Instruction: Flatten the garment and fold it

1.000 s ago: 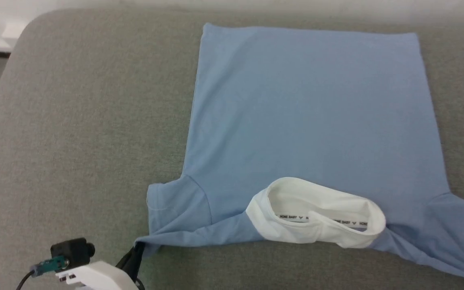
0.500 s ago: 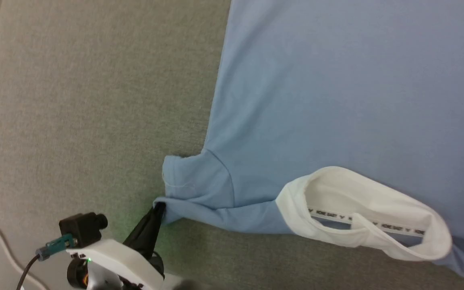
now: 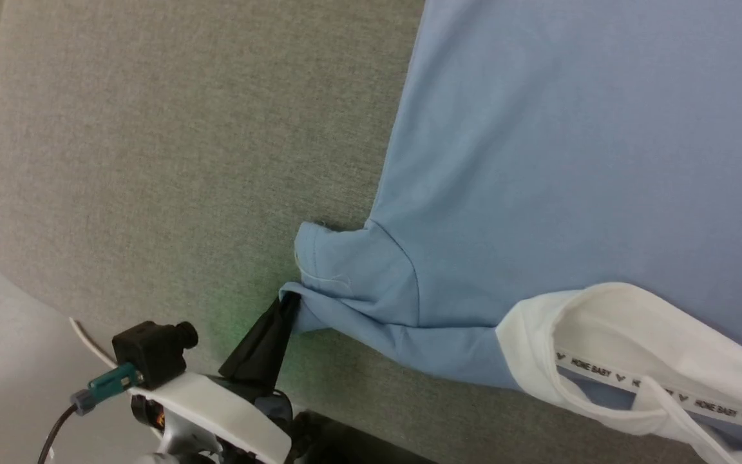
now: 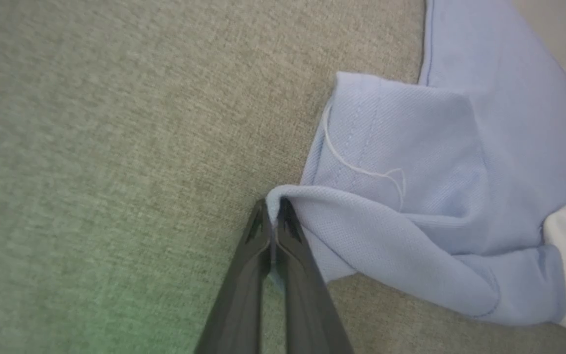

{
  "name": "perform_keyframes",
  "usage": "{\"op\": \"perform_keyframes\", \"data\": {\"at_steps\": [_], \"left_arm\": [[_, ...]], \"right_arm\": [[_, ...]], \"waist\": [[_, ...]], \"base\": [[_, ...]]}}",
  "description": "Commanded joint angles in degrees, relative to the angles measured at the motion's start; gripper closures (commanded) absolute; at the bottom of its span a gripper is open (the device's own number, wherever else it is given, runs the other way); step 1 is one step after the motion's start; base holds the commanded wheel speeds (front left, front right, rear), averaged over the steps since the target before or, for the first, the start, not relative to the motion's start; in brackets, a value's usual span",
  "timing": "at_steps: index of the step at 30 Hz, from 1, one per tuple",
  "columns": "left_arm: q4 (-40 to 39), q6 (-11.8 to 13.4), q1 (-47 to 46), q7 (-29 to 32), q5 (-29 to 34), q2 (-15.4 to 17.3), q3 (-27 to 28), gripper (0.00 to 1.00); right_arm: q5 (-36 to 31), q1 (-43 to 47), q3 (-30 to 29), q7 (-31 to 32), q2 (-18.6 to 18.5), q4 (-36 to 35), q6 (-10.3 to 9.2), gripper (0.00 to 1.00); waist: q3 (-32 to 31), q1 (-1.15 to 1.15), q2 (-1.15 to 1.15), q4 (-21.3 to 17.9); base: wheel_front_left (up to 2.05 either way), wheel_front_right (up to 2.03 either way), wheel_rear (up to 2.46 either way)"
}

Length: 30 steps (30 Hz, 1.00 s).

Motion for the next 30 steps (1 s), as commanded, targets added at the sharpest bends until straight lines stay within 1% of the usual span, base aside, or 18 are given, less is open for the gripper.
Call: {"op": "perform_keyframes", "data": {"at_steps": [1,2,3,4,5,8,10,12,15,18,20,22,25,27,30], "left_arm": [[1.81,0.74,-0.82,0.53,0.47,-0.15,-0.06,1.0],[1.85,0.79,-0.8,0.54,0.49,-0.22,-0.18,1.0],[1.93,0.84,-0.78,0.54,0.49,-0.27,-0.27,1.0],[2.03,0.88,-0.73,0.57,0.47,-0.29,-0.33,1.0],[2.18,0.97,-0.64,0.61,0.44,-0.28,-0.33,1.0],[2.52,1.36,-0.42,0.78,0.52,-0.07,-0.21,1.0],[2.6,1.48,-0.31,0.73,0.42,-0.03,-0.09,1.0],[2.63,1.56,-0.19,0.72,0.35,0.09,0.0,1.0],[2.7,1.77,0.06,0.72,0.38,0.38,0.21,1.0],[2.8,2.35,0.78,1.08,0.57,0.93,0.48,1.0],[2.74,2.83,1.57,1.37,0.61,1.36,0.77,1.0],[2.5,3.26,2.53,1.84,0.48,1.84,1.06,1.0],[2.03,4.13,4.19,2.72,0.5,2.77,1.53,1.0],[1.42,4.58,5.25,3.44,0.4,3.36,1.74,1.0],[0.43,5.39,6.73,4.45,0.34,4.26,2.19,1.0]], "right_arm": [[-0.53,-0.51,-0.39,0.72,0.36,-0.09,-0.05,0.55],[-1.19,-0.35,-0.9,1.7,0.61,-0.68,-0.05,0.67],[-1.73,-0.07,-1.3,2.53,0.76,-1.32,-0.05,0.85],[-2.1,0.27,-1.69,3.05,0.86,-2.03,-0.05,0.96],[-2.27,0.63,-2.04,3.33,0.97,-2.76,-0.05,1.0],[-2.2,2.39,-1.92,3.5,1.19,-5.27,-0.05,1.0],[-1.53,4.16,-0.77,2.11,0.8,-6.97,-0.05,1.0],[0.02,6.13,0.63,-0.78,0.21,-8.67,-0.05,1.0],[1.86,10.28,3.51,-8.49,-1.92,-11.22,-0.05,1.0],[3.46,15.64,3.78,-17.96,-3.21,-13.1,-0.05,1.0],[4.0,19.98,3.0,-24.3,-3.42,-13.63,-0.05,1.0],[4.39,24.64,1.42,-29.4,-2.73,-13.83,-0.05,1.0],[5.26,31.38,-0.78,-34.45,0.25,-13.69,-0.05,1.0],[6.02,36.09,-2.22,-35.23,2.82,-14.2,-0.05,1.0],[7.1,42.61,-3.66,-33.75,6.62,-15.77,-0.05,1.0]], "waist": [[1.49,-0.01,0.0,1.55],[1.43,-0.01,0.0,1.57],[1.31,-0.01,0.0,1.57],[1.14,-0.01,0.0,1.57],[0.94,-0.01,0.0,1.53],[0.26,-0.01,0.0,1.28],[-0.46,-0.01,0.0,0.97],[-1.47,-0.01,0.0,0.54],[-3.78,-0.01,0.0,-0.36],[-6.85,-0.01,0.0,-1.6],[-9.42,-0.01,0.0,-2.73],[-11.98,-0.01,0.0,-3.9],[-16.37,-0.01,0.0,-6.01],[-18.83,-0.01,0.0,-7.27],[-22.19,-0.01,0.0,-9.22]], "base": [[0.0,0.0,0.0],[0.0,0.0,0.0],[0.0,0.0,0.0],[0.0,0.0,0.0],[0.0,0.0,0.0],[0.0,0.0,0.0],[0.0,0.0,0.0],[0.0,0.0,0.0],[0.0,0.0,0.0],[0.0,0.0,0.0],[0.0,0.0,0.0],[0.0,0.0,0.0],[0.0,0.0,0.0],[0.0,0.0,0.0],[0.0,0.0,0.0]]}}
